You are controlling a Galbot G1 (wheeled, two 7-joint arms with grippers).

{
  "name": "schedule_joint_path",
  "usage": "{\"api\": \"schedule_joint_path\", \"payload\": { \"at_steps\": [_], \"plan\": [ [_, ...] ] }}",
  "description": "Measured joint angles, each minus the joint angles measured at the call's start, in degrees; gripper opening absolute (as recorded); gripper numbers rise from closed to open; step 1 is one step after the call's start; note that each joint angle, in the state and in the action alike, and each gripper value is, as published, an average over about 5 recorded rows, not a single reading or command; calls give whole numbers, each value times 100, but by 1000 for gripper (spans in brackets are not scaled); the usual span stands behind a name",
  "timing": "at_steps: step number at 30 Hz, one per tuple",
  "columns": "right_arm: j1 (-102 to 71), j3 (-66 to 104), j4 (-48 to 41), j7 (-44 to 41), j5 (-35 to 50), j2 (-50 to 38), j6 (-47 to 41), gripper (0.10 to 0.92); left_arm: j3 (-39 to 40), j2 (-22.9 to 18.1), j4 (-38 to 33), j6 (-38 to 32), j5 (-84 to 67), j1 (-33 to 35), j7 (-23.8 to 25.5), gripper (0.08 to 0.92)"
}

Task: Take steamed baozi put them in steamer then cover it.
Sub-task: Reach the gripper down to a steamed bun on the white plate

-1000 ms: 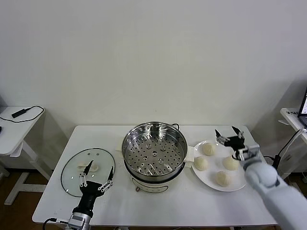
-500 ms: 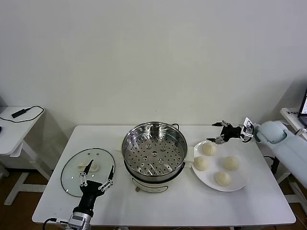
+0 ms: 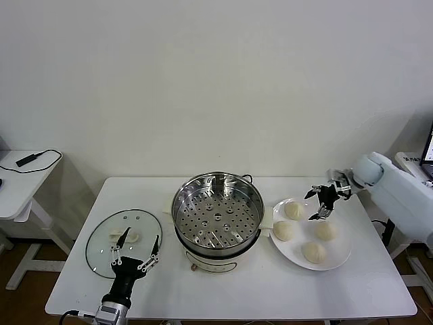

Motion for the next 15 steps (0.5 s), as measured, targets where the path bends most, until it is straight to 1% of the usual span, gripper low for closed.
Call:
{"api": "schedule_joint_path", "payload": {
  "at_steps": [15],
  "plan": [
    [29, -147, -684, 215, -584, 704, 274, 823, 4, -9, 71, -40, 0, 0, -15, 823]
  ]
}}
